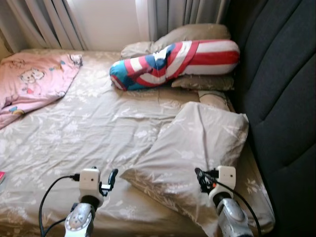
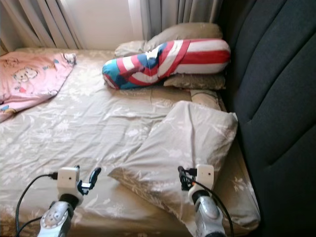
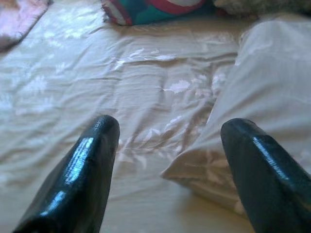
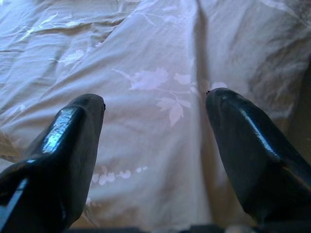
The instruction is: Clean up the room
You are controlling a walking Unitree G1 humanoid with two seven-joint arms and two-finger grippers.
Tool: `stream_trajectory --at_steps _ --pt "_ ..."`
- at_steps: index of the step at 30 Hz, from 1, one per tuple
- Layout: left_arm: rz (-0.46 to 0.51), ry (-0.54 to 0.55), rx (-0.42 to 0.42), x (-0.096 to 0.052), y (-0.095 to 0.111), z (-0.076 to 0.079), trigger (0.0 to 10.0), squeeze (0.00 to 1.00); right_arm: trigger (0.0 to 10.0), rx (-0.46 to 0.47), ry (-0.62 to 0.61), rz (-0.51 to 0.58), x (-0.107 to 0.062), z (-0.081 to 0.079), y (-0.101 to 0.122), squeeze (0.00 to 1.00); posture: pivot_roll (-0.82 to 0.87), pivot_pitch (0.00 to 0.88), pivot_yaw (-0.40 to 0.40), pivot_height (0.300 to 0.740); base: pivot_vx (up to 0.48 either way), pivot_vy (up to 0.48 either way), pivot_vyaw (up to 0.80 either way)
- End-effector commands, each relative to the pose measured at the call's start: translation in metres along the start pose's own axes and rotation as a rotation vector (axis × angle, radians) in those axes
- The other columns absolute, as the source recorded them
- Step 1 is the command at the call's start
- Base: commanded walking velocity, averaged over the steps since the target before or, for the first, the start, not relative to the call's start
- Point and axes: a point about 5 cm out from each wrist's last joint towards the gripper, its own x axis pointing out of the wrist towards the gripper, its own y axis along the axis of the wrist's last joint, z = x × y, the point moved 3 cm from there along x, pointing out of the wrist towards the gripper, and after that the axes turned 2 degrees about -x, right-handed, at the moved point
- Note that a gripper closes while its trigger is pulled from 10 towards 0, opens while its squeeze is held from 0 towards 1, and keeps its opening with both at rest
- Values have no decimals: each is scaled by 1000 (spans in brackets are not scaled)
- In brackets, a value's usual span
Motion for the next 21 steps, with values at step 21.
stream_trajectory --at_steps 21 --pt "152 -16 -50 4 45 16 10000 0 10000 -50 -50 145 4 7 30 0 5 88 -43 740 0 0 0"
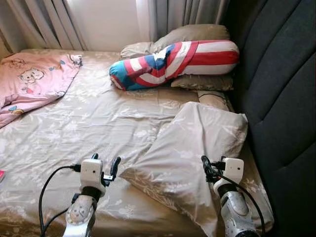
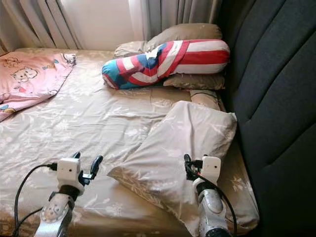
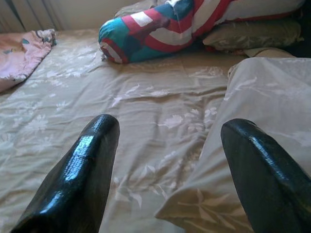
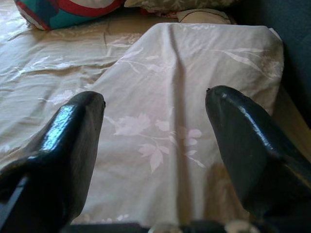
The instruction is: Clean up the room
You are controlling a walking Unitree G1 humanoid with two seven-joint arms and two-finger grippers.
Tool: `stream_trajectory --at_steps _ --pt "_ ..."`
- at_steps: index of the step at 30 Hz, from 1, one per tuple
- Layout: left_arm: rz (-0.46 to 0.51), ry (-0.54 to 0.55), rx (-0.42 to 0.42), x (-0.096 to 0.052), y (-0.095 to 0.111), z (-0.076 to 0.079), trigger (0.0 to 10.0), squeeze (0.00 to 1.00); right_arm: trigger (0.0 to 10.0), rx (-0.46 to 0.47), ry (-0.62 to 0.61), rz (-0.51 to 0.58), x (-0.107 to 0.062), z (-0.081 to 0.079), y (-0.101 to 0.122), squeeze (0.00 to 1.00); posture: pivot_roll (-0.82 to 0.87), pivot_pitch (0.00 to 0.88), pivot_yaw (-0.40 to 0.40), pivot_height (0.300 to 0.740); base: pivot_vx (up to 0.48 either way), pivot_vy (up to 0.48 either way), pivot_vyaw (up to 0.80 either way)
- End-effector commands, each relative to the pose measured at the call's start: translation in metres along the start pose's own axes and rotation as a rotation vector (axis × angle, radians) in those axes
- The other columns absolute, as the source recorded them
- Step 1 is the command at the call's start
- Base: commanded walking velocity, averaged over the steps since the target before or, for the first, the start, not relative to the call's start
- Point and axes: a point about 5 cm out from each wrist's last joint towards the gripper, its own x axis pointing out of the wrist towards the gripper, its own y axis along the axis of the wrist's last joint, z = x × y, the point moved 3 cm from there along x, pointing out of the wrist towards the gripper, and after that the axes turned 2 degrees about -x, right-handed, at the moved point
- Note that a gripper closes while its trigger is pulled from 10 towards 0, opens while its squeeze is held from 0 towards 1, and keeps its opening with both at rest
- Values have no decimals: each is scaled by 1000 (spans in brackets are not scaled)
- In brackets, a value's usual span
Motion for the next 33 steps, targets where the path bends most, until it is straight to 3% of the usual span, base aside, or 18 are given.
stream_trajectory --at_steps 1,6,11,33 --pt "9 -1 -2 0 5 -1 10000 0 10000 -8 4 -21 -2 -2 -4 0 7 89 -44 740 0 0 0" --pt "29 -33 49 3 14 1 10000 0 10000 -15 8 -32 0 -8 -5 0 11 98 -47 711 0 0 0" --pt "42 -23 24 8 20 1 10000 0 10000 -23 18 -24 1 -13 -4 0 11 100 -45 686 0 0 0" --pt "-20 -19 -17 4 4 3 10000 0 10000 -27 32 -30 0 -19 -6 0 20 92 -45 666 0 0 0"
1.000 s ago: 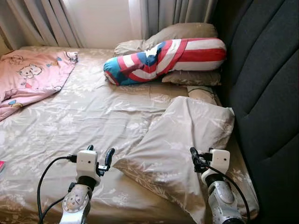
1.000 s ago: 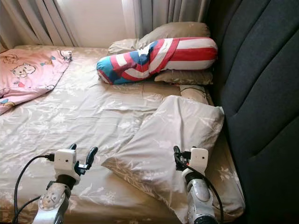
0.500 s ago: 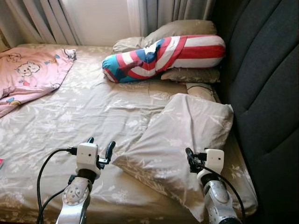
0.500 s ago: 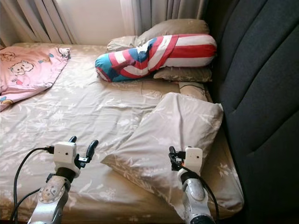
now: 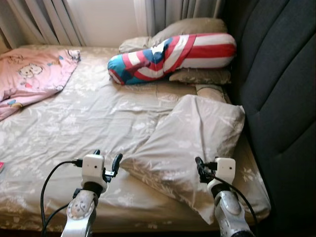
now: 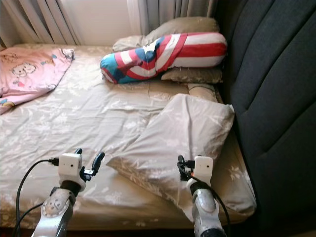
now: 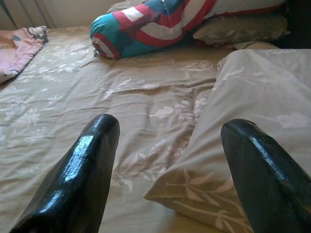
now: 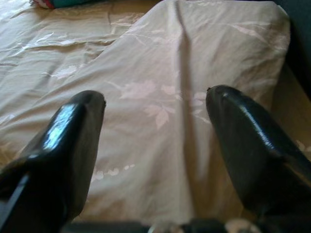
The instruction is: Clean up the room
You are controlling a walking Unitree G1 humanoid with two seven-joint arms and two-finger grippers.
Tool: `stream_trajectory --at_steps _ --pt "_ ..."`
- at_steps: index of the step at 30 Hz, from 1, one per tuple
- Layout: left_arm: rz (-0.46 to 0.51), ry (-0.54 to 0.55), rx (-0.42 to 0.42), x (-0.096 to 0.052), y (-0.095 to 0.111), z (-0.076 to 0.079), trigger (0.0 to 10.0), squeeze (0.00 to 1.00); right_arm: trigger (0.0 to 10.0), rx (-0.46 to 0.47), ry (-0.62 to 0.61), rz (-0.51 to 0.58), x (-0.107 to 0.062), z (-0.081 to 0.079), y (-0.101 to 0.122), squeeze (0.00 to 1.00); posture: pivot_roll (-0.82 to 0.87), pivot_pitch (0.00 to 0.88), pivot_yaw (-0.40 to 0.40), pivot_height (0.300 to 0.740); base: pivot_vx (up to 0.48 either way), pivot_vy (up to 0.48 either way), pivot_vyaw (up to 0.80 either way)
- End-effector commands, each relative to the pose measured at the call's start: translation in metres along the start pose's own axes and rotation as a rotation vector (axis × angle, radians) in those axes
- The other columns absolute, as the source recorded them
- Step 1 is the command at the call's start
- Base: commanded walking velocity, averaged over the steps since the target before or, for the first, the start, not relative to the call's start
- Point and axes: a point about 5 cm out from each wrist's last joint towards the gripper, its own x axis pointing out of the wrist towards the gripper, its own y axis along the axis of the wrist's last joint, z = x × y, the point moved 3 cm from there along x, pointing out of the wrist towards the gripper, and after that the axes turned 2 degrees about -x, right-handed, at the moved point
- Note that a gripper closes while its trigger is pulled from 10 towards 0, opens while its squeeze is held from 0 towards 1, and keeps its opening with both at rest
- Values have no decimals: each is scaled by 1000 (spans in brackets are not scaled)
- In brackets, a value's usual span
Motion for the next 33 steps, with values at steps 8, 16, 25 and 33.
stream_trajectory --at_steps 8,16,25,33 --pt "-47 0 -24 -2 -11 0 10000 0 10000 8 23 -26 -1 -5 -5 0 20 77 -40 666 0 0 0" --pt "-62 -13 -27 -1 -15 3 10000 0 10000 3 44 -67 -1 -10 -10 0 25 67 -37 666 0 0 0" --pt "-62 -15 -28 0 -16 2 10000 0 10000 20 54 -51 0 -12 -8 0 28 73 -34 666 0 0 0" --pt "-59 -2 -24 3 -14 -2 10000 0 10000 36 72 -42 2 -15 -5 0 34 98 -36 666 0 0 0"
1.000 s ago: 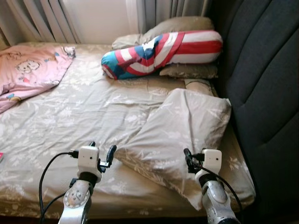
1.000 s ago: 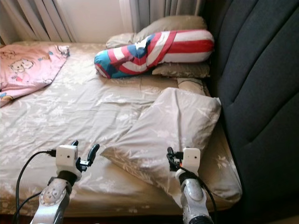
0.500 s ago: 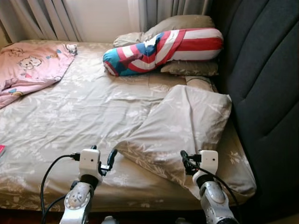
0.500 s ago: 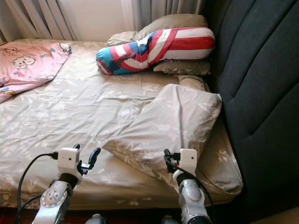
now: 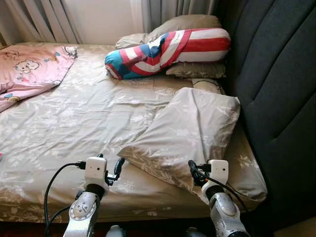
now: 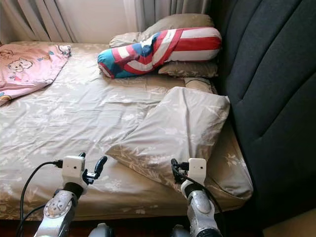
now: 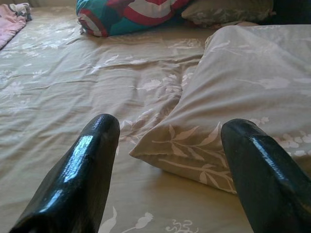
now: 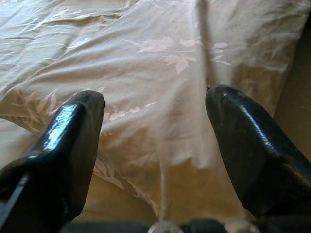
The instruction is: Clean up the room
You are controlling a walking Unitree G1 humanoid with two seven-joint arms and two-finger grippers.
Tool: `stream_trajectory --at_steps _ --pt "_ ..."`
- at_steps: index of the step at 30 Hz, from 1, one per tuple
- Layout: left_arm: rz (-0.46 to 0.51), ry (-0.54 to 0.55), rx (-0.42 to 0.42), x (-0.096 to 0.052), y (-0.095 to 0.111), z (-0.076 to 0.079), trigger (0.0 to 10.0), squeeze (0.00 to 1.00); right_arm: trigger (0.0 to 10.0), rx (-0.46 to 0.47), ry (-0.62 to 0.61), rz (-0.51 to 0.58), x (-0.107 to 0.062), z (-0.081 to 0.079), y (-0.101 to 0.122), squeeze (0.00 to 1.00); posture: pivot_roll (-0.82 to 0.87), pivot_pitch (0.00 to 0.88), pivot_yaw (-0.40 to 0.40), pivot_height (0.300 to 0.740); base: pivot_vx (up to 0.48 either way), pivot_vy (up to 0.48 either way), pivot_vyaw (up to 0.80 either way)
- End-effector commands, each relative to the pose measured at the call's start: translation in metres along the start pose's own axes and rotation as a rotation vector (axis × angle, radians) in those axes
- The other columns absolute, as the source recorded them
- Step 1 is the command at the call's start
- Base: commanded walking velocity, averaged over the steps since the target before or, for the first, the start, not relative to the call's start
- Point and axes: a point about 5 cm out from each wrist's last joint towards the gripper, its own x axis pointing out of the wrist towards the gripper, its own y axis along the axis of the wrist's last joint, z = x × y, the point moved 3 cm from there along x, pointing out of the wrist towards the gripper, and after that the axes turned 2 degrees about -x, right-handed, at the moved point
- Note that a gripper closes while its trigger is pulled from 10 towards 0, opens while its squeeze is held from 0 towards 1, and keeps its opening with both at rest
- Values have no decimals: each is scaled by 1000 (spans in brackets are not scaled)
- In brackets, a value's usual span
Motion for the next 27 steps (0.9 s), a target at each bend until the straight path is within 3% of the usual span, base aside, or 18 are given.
stream_trajectory --at_steps 1,9,13,27 --pt "0 15 -6 2 1 -6 10000 0 10000 0 10 3 2 -2 2 0 31 97 -35 666 0 0 0" --pt "3 8 -9 5 2 -3 10000 0 10000 1 9 2 3 -3 3 0 22 102 -28 666 0 0 0" --pt "3 -7 -15 5 1 2 10000 0 10000 1 12 -1 3 -3 3 0 19 105 -26 666 293 0 0" --pt "8 5 -17 6 3 -1 10000 0 10000 -4 23 -25 0 -5 -4 0 29 127 -30 666 319 0 0"
